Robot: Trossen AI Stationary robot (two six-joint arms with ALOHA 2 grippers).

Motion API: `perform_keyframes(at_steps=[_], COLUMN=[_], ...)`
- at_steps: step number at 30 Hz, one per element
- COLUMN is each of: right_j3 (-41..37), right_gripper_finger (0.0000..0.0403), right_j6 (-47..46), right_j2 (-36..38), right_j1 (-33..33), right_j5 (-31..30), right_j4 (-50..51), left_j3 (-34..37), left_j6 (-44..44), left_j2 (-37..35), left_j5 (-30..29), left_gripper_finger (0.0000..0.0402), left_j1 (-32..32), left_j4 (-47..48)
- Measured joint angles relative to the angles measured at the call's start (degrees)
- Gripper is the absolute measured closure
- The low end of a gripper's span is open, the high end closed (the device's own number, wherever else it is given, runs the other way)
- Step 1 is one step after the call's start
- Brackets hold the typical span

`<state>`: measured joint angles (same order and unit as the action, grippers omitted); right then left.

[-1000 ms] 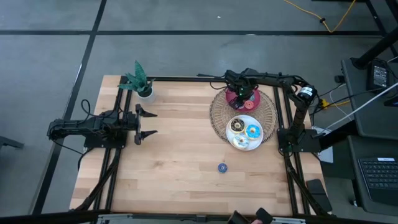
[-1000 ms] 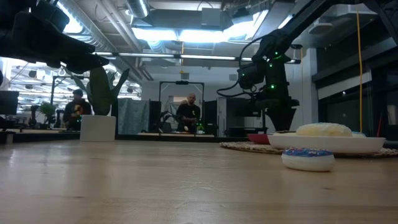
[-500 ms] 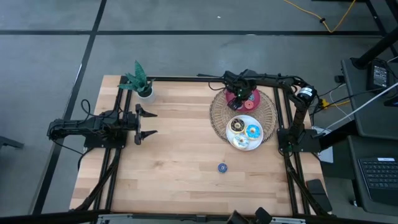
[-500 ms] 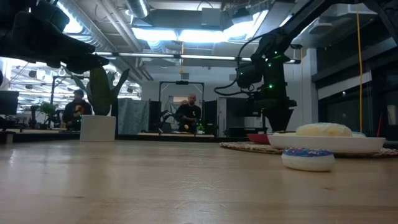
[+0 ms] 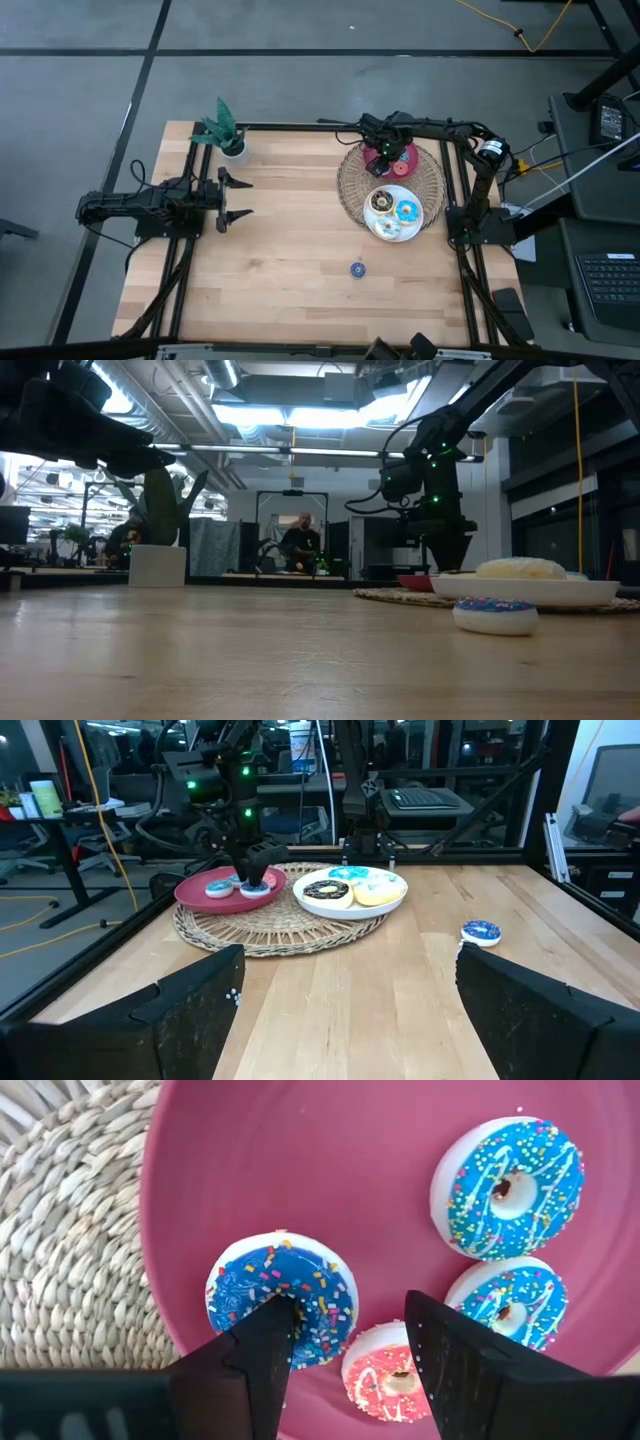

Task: Pick & Place donuts
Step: Put the right small dark blue donut on the red plate

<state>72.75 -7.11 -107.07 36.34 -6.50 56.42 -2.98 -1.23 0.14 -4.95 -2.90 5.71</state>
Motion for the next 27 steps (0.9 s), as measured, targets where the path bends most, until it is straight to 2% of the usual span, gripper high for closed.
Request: perform_keyframes(at_steps=[7,14,17,20,22,25,27], right_j3=[0.0,0.0,0.0,0.0,0.0,0.0,0.0], right_gripper_finger=[0.0211,0.0211,0.0211,0.0211,0.0211,0.0211,0.0211], right_j6=[2.6,4.4,4.3,4.3,4.3,4.2,4.2], right_j2=[0.0,0.0,0.0,0.0,0.0,0.0,0.0], right_j1=[0.0,0.0,0.0,0.0,0.0,0.0,0.0], right_j5=[0.0,0.0,0.0,0.0,0.0,0.0,0.0], right_j4=[0.1,0.2,0.2,0.2,0.2,0.2,0.2], left_j3=[0.0,0.0,0.0,0.0,0.0,0.0,0.0], left_j6=[0.5,10.0,13.5,23.3,25.7,23.6,22.0], left_j2=[0.0,0.0,0.0,0.0,0.0,0.0,0.0], left_j5=[0.0,-0.2,-3.9,-11.5,-15.3,-15.5,-12.8], left_gripper_finger=[0.0048,0.0048,0.0048,0.0049,0.0048,0.0048,0.0049], left_j1=[0.0,0.0,0.0,0.0,0.0,0.0,0.1], left_j4=[-0.9,-4.2,-5.2,-6.0,-6.1,-7.2,-9.2])
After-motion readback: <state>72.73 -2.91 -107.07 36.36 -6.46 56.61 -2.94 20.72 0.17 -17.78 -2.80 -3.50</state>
